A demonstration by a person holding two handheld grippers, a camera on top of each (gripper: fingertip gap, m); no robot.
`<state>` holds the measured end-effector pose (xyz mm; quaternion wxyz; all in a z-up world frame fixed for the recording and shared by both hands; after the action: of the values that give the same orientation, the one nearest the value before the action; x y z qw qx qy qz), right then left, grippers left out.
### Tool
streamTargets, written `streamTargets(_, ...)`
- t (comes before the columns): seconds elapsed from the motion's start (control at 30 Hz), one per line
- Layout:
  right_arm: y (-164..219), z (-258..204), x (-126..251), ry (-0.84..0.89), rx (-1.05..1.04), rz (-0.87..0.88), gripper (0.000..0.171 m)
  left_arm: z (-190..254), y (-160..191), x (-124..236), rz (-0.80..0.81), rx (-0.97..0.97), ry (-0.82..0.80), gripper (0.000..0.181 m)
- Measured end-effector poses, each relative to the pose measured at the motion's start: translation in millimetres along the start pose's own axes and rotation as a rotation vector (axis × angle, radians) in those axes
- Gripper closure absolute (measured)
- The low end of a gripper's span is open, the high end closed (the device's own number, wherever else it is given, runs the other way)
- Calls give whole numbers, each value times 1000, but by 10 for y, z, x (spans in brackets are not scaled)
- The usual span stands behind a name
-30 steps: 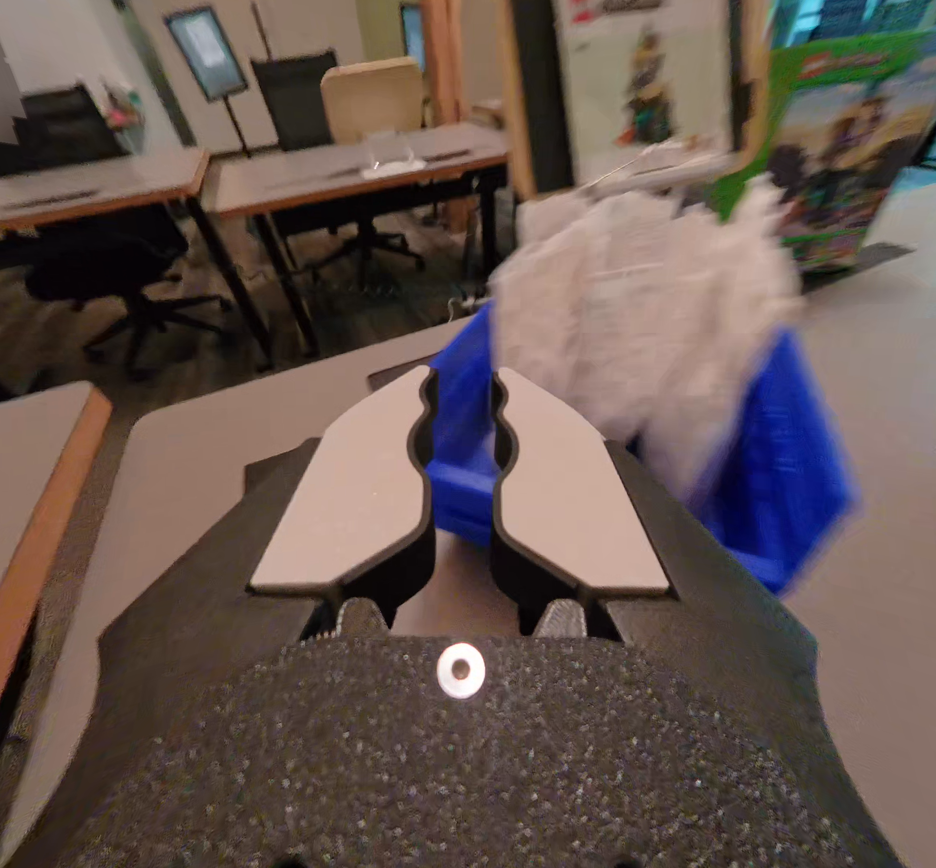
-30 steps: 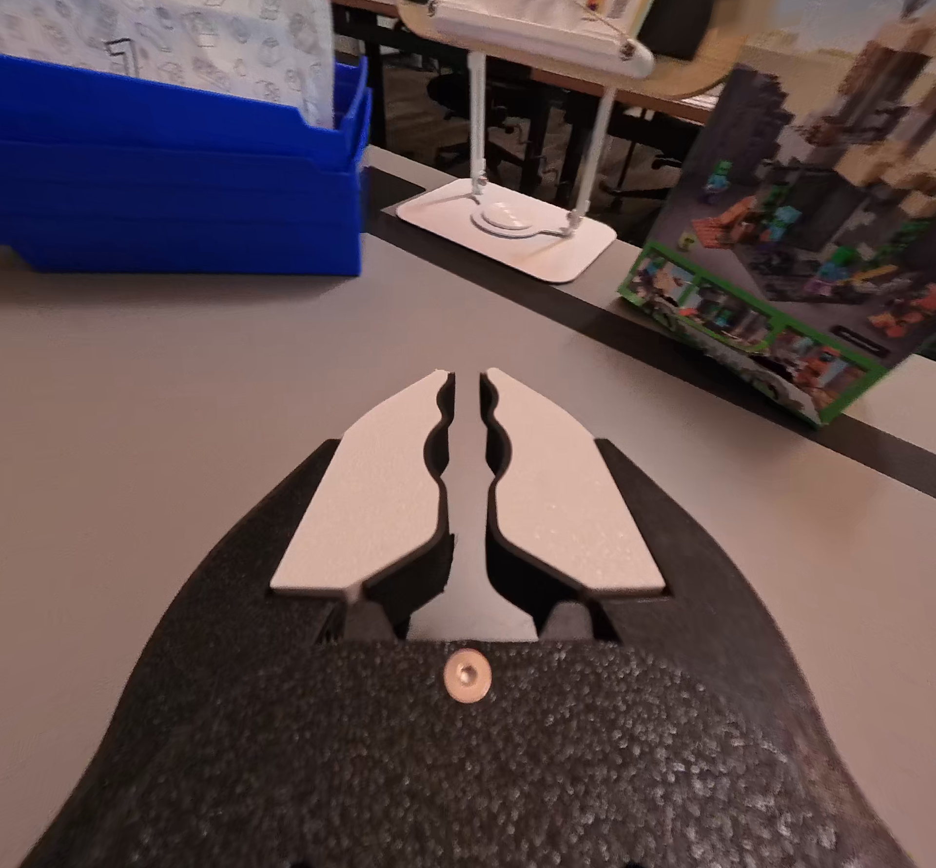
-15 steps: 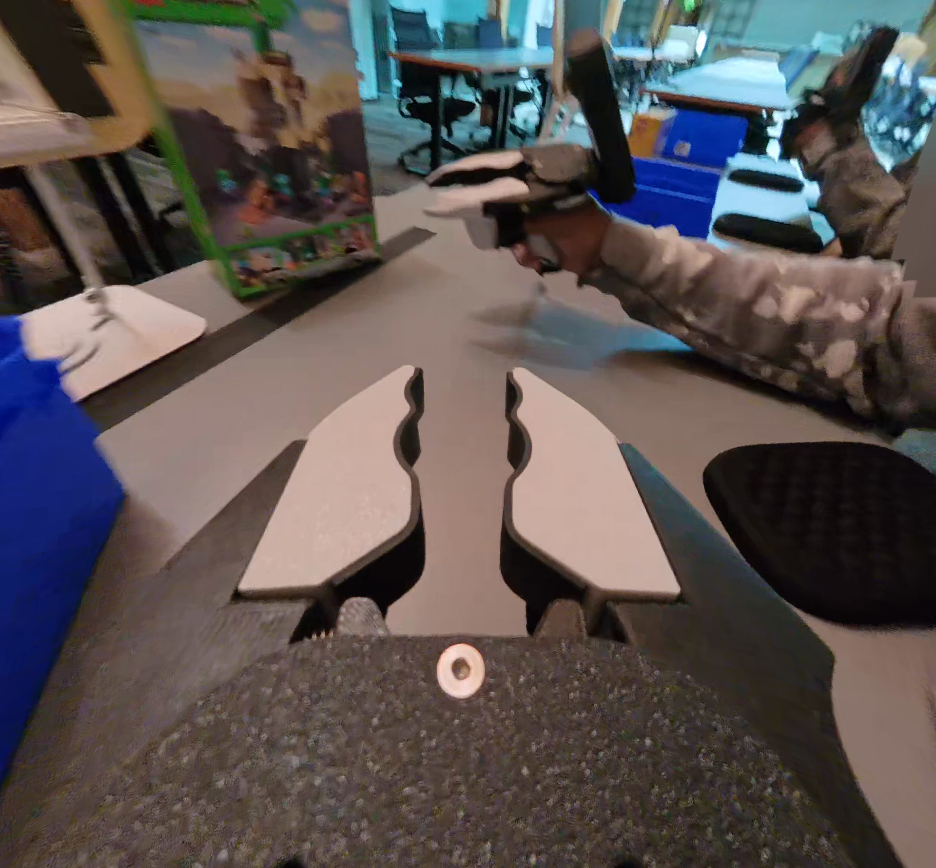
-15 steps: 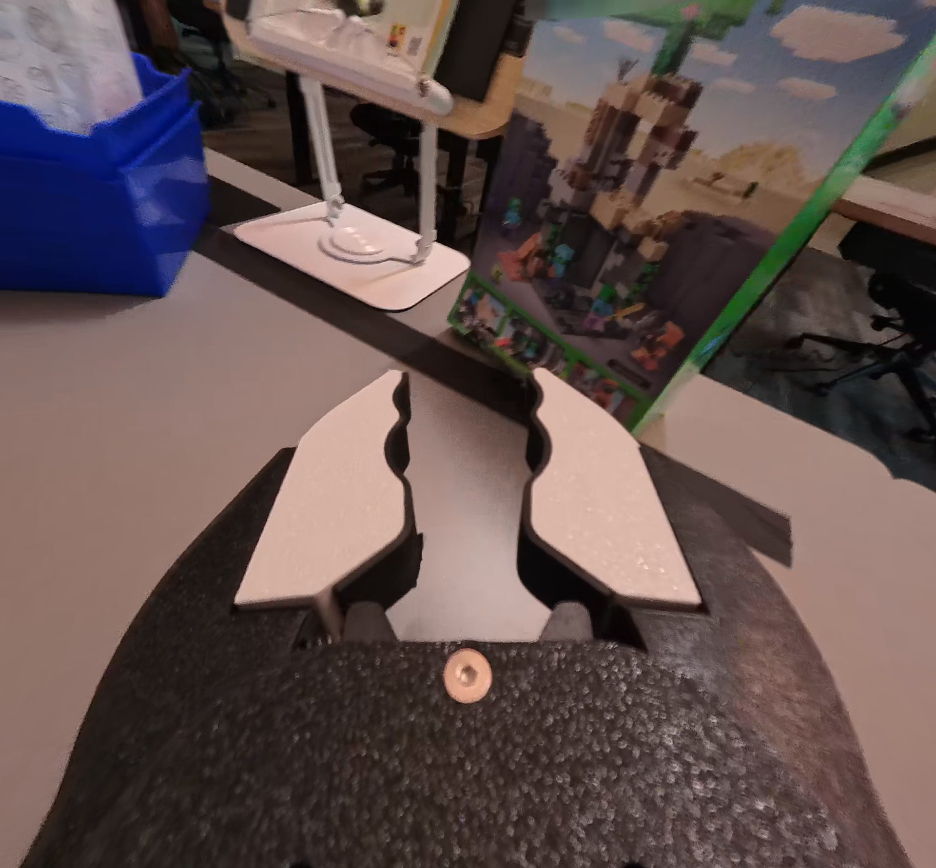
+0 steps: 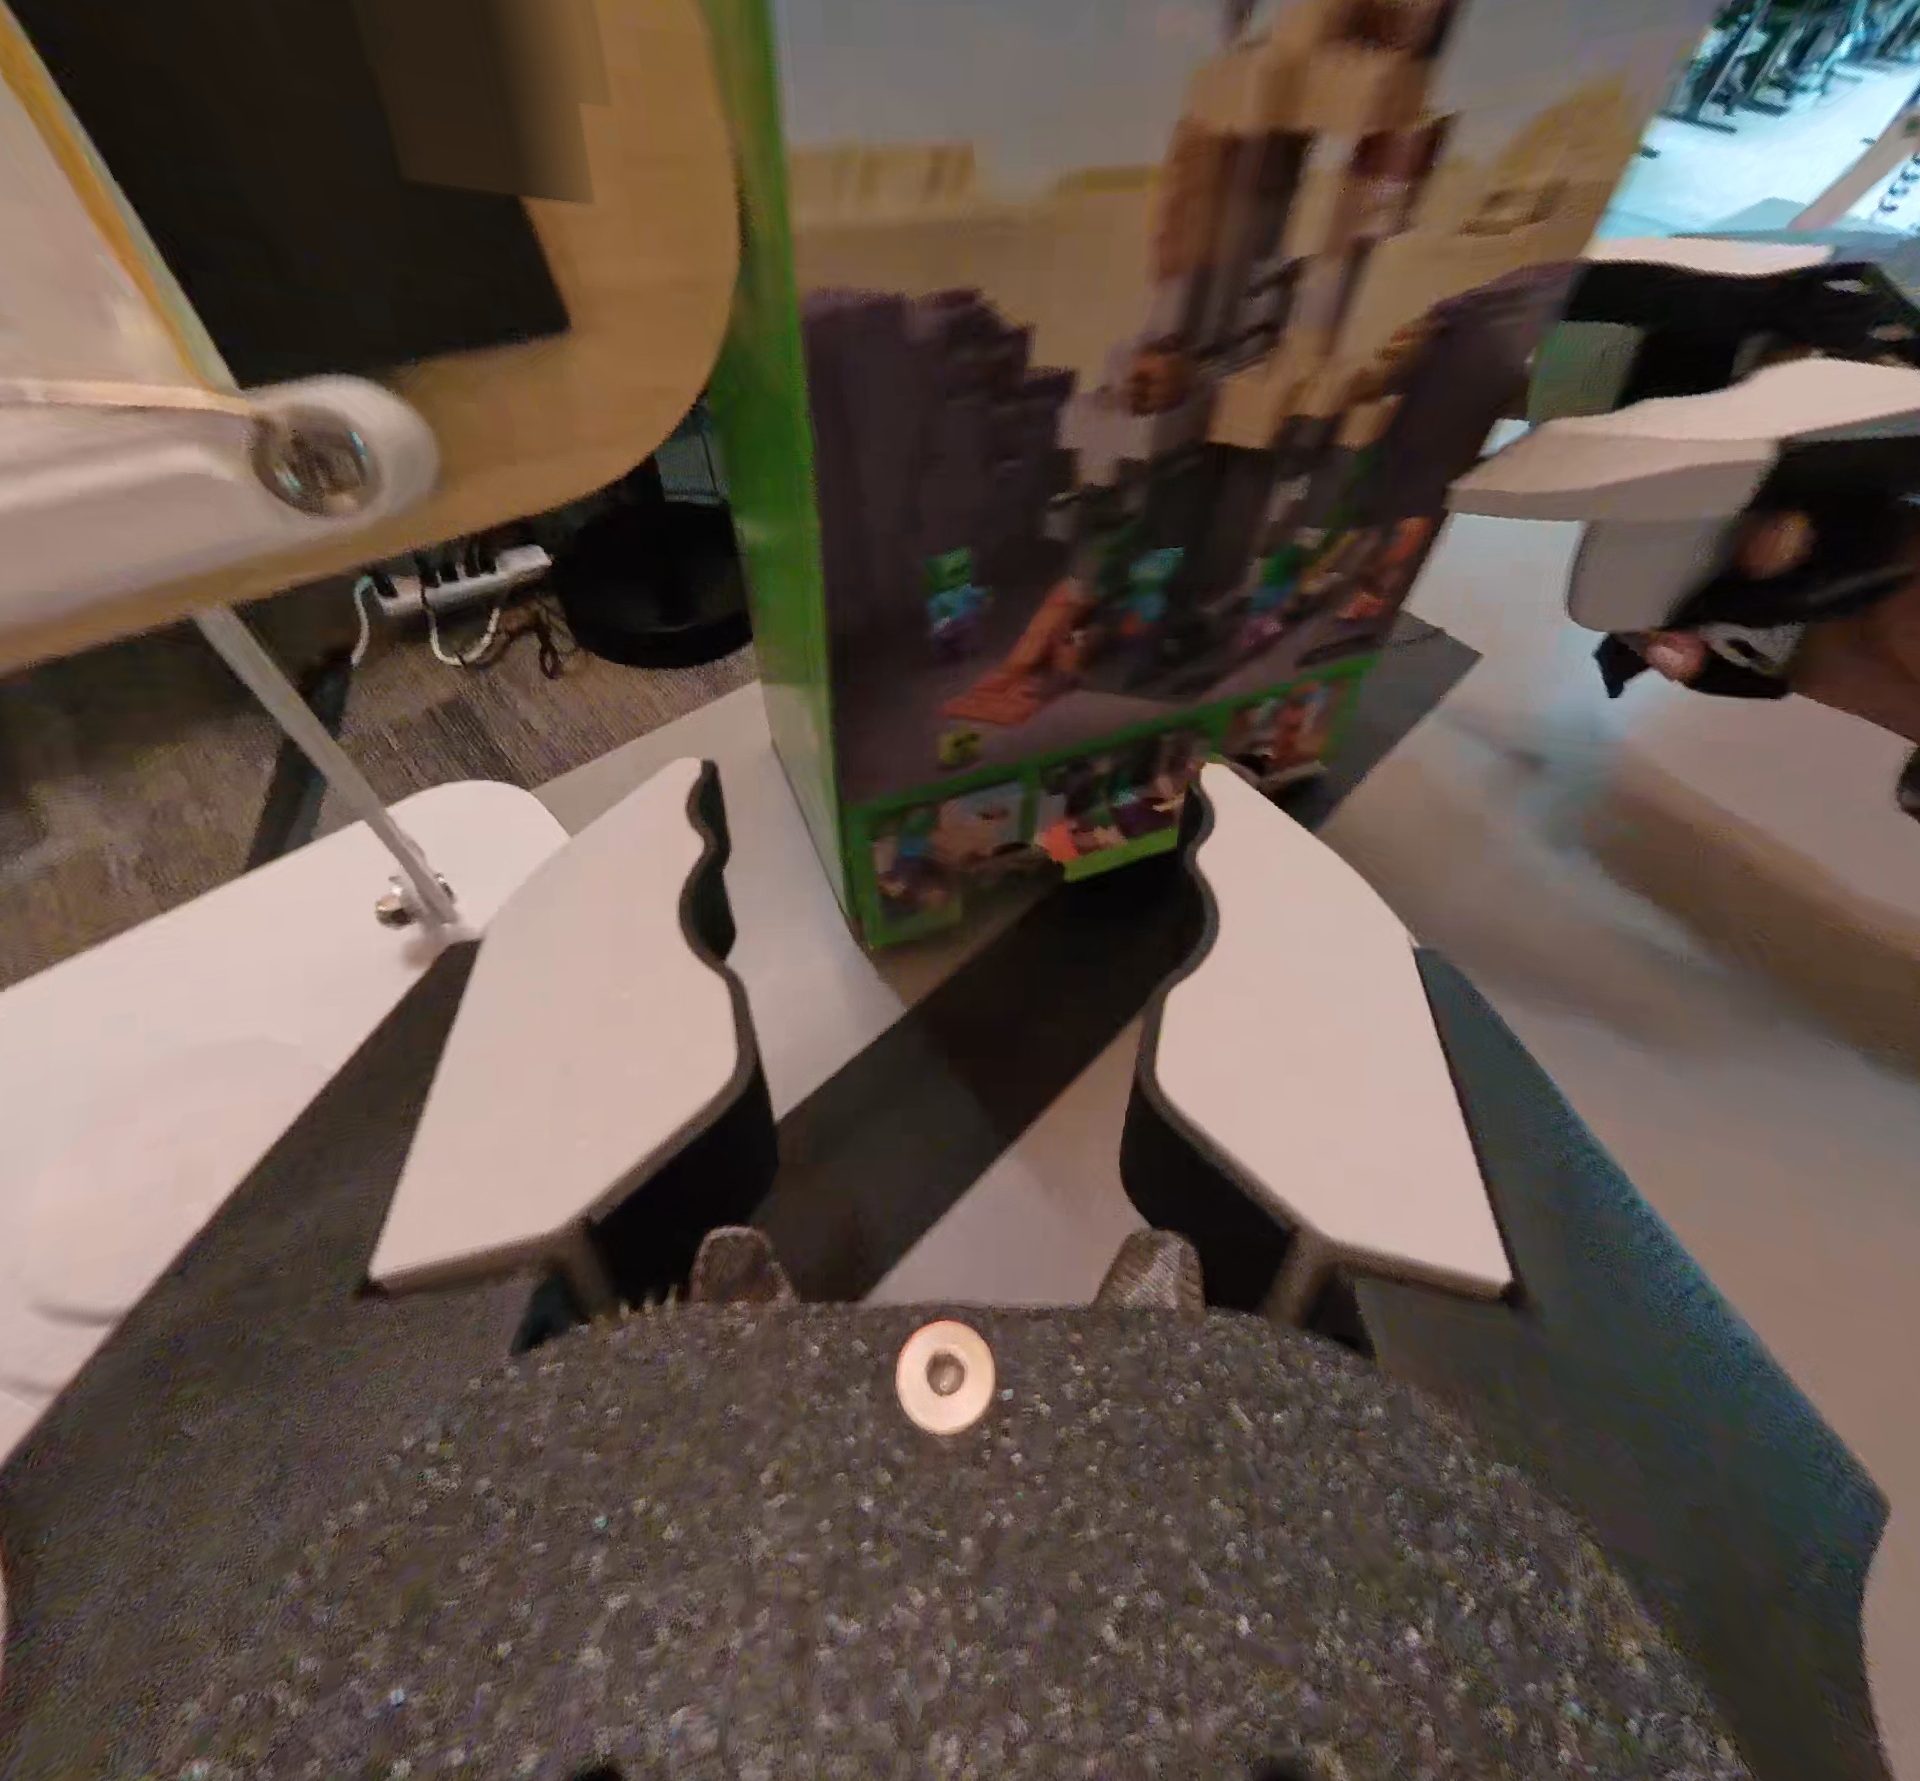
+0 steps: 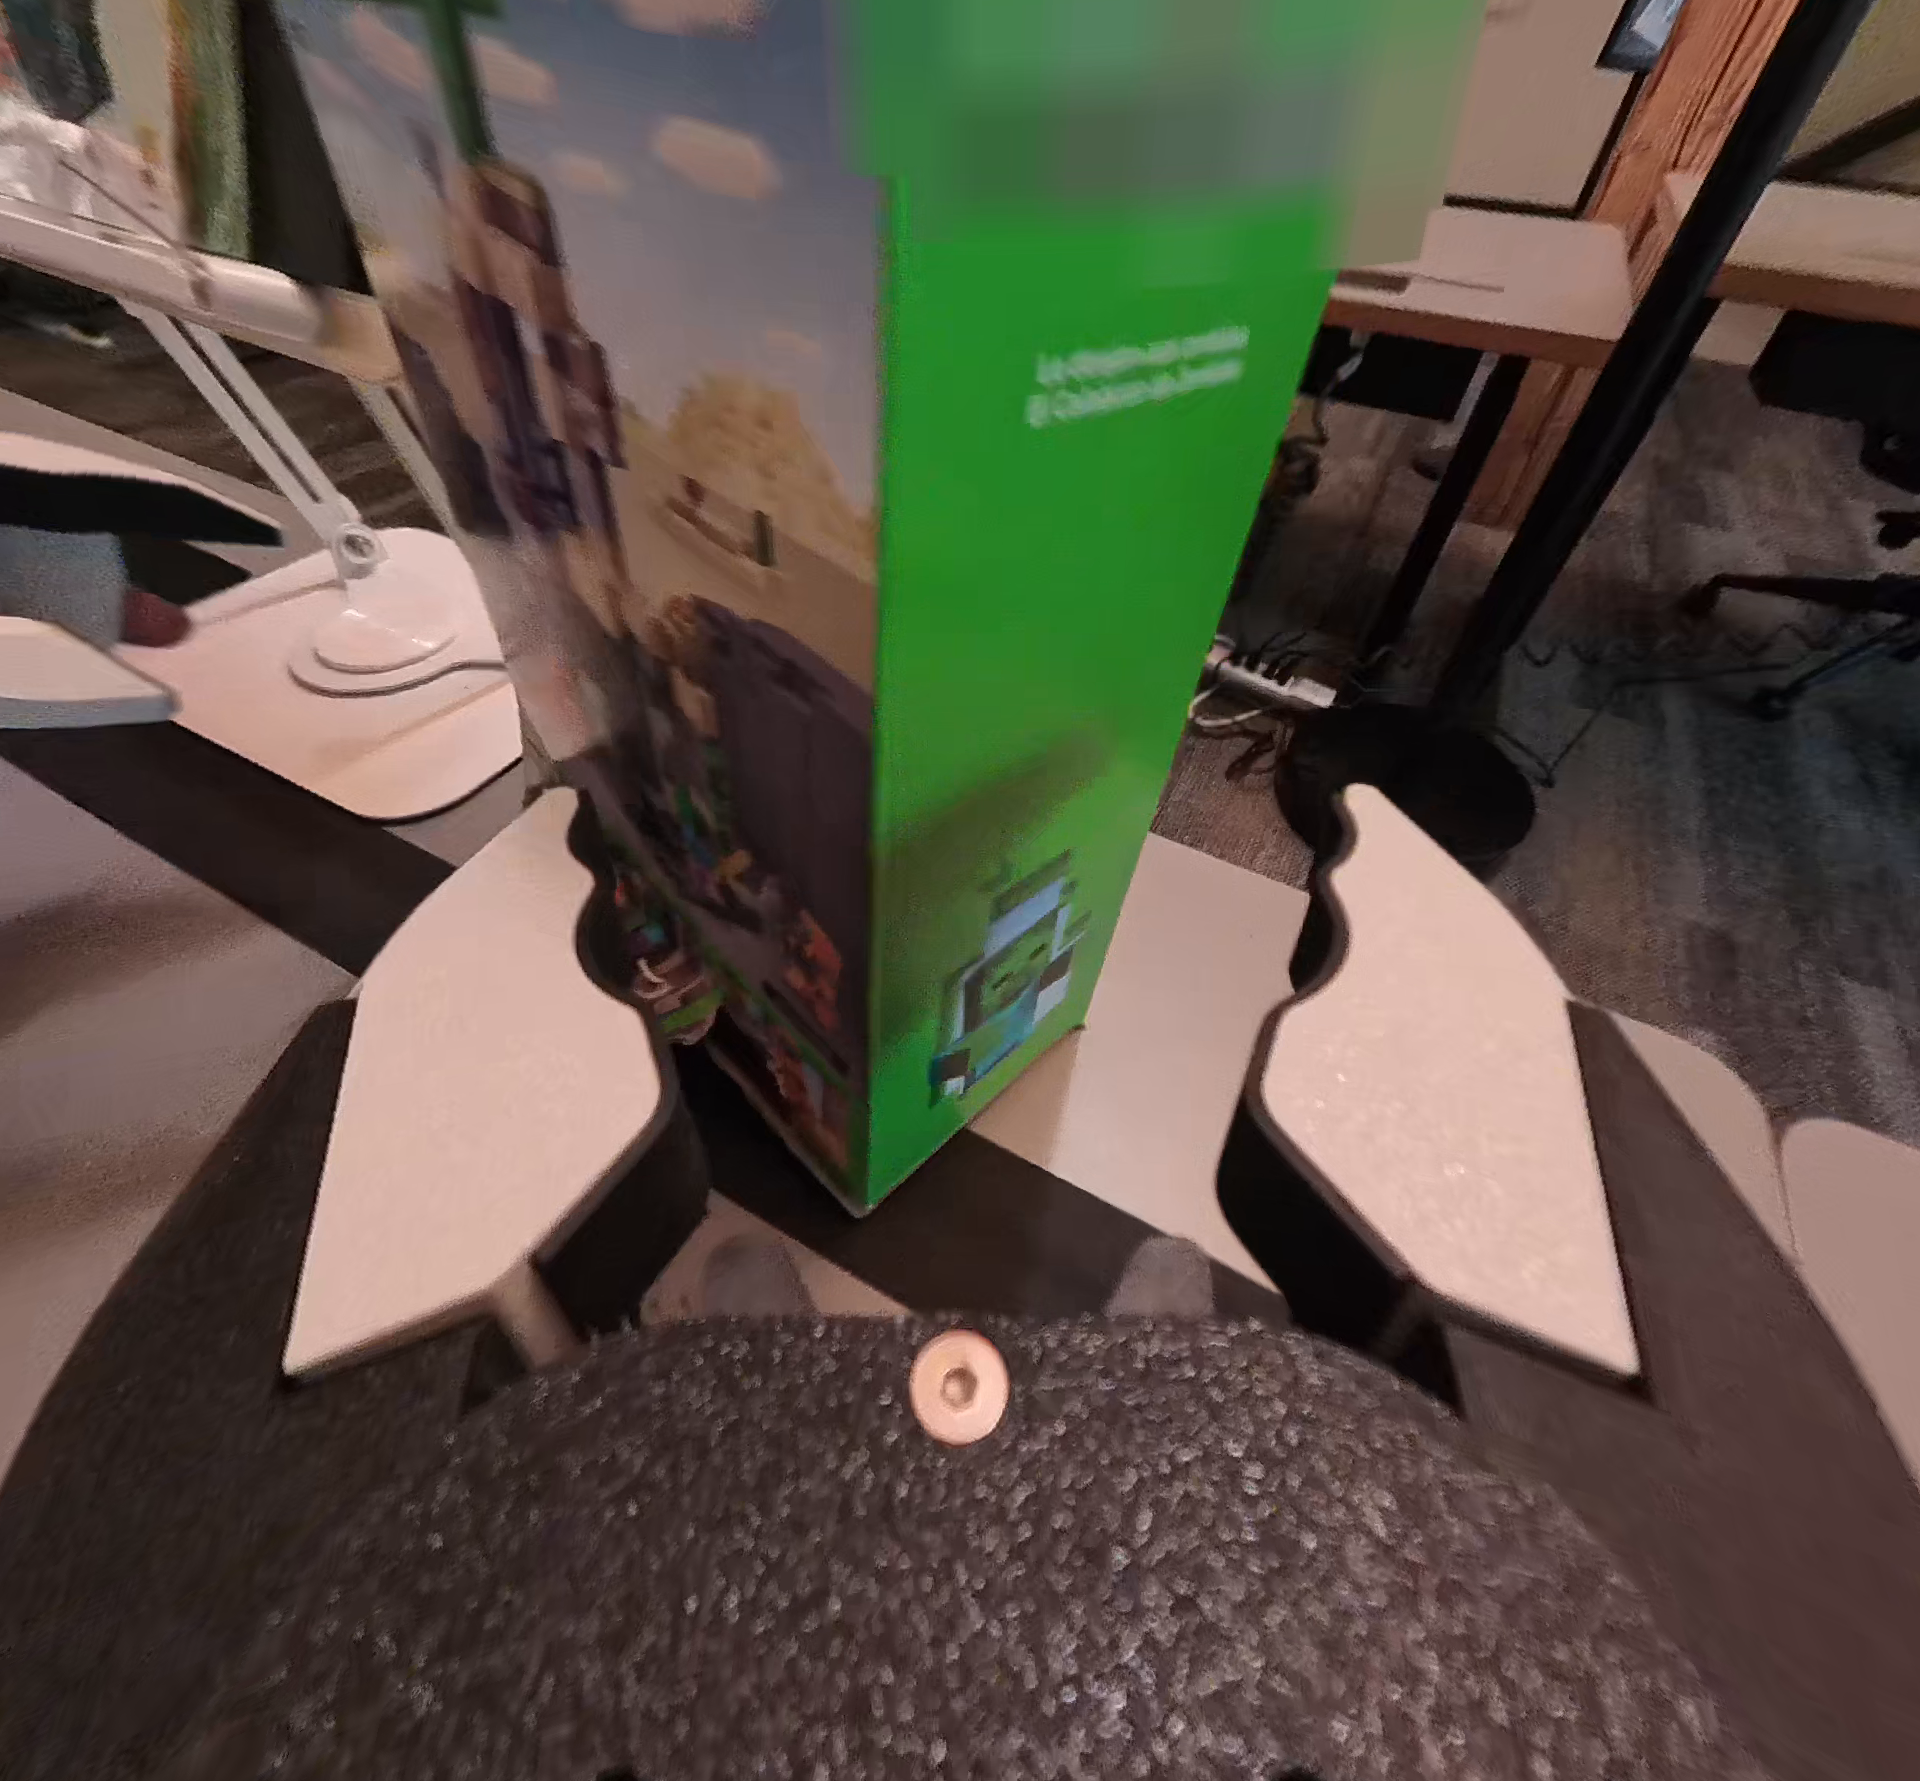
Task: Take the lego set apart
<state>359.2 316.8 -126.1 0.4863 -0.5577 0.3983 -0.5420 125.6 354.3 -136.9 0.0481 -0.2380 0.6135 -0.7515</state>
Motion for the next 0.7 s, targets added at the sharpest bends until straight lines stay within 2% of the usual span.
streamTargets(0.1,128,67,-149,-24,1,-37,40,-178,116,-276,-1,2,-29,95)
streamTargets(0.2,217,21,-259,-62,1,-53,37,-197,132,-544,-8,-4,10,91)
streamTargets(0.27,261,-37,-321,-95,3,-62,38,-184,95,-684,2,-25,40,97)
streamTargets(0.33,287,-72,-363,-86,24,-66,55,-137,86,-785,-8,-59,52,112)
streamTargets(0.4,287,-58,-340,-41,56,-65,61,-88,79,-788,-46,-138,-4,117)
streamTargets(0.47,269,-96,-224,-26,111,-65,63,-1,63,-699,-66,-197,-22,121)
streamTargets(0.57,94,-244,131,-10,201,-63,64,248,-32,-381,-102,-296,-31,127)
streamTargets(0.7,-169,-575,736,-73,99,-134,63,693,-260,280,-126,-286,17,128)
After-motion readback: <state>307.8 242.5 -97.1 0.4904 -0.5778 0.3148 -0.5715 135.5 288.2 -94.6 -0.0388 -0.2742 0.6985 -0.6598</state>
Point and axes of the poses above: each gripper's, where its closed fingertips meet, x back along the fingers, y out of its underside, z = x × y across the jaws, the point moved 5 cm from there along x, back along the fingers, and after that the axes turned 10 degrees about y, right-handed, at the moved point
